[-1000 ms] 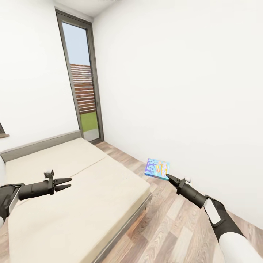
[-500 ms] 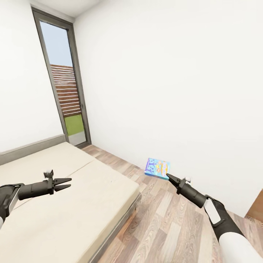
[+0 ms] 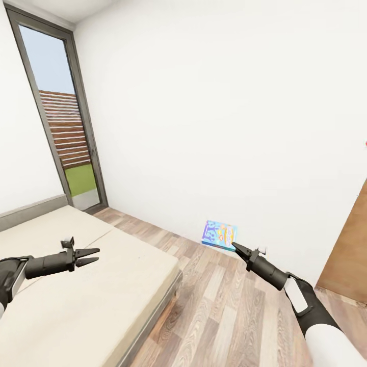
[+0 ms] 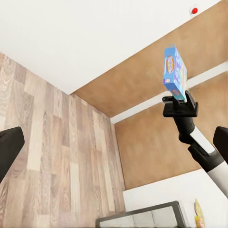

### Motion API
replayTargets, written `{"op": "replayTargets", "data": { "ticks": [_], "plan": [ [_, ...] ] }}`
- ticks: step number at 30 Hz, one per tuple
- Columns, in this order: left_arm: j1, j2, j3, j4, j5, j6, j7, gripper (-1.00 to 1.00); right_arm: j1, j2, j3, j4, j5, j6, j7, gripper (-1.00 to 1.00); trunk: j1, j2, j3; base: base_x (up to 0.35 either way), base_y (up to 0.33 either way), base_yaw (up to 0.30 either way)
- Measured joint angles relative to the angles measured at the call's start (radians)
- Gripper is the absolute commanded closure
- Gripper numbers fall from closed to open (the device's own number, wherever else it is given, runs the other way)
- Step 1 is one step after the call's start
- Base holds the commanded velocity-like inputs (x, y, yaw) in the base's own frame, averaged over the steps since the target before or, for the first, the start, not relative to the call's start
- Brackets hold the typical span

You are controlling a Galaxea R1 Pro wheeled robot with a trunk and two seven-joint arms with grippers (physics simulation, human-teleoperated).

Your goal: Put all the toys in the child's room - the three board games (two on the bed and one on the table), the two jigsaw puzzles on the table, and the tennis ball on the table - inside the toy box on the table in the child's room.

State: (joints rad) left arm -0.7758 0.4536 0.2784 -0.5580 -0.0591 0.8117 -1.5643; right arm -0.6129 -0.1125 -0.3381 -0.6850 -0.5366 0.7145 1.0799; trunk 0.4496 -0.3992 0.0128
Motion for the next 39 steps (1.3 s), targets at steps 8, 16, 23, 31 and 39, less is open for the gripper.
{"op": "replayTargets", "data": {
  "ticks": [8, 16, 23, 31, 39],
  "plan": [
    [0.001, -0.001, 0.001, 0.000, 0.000, 0.000, 0.000, -1.00, 0.000, 0.000, -0.001, 0.000, 0.000, -0.001, -0.001, 1.00, 0.000, 0.000, 0.007, 0.000, 0.000, -0.253],
    [0.001, 0.000, 0.000, 0.000, 0.000, 0.000, 0.000, -1.00, 0.000, 0.000, -0.001, 0.000, 0.000, -0.001, -0.002, 1.00, 0.000, 0.000, 0.014, 0.000, 0.000, -0.253],
    [0.000, -0.002, 0.000, 0.000, 0.000, 0.000, 0.000, -1.00, 0.000, 0.000, -0.001, 0.000, 0.000, -0.001, -0.002, 1.00, 0.000, 0.000, 0.020, 0.000, 0.000, -0.253],
    [0.000, 0.000, 0.001, 0.000, 0.000, 0.001, 0.000, -1.00, 0.000, 0.000, -0.002, 0.000, 0.000, -0.001, -0.002, 1.00, 0.000, 0.000, 0.027, 0.000, 0.000, -0.253],
    [0.000, 0.000, 0.001, 0.000, 0.000, 0.001, 0.000, -1.00, 0.000, 0.000, -0.003, 0.000, 0.000, -0.001, -0.003, 1.00, 0.000, 0.000, 0.034, 0.000, 0.000, -0.253]
  ]
}}
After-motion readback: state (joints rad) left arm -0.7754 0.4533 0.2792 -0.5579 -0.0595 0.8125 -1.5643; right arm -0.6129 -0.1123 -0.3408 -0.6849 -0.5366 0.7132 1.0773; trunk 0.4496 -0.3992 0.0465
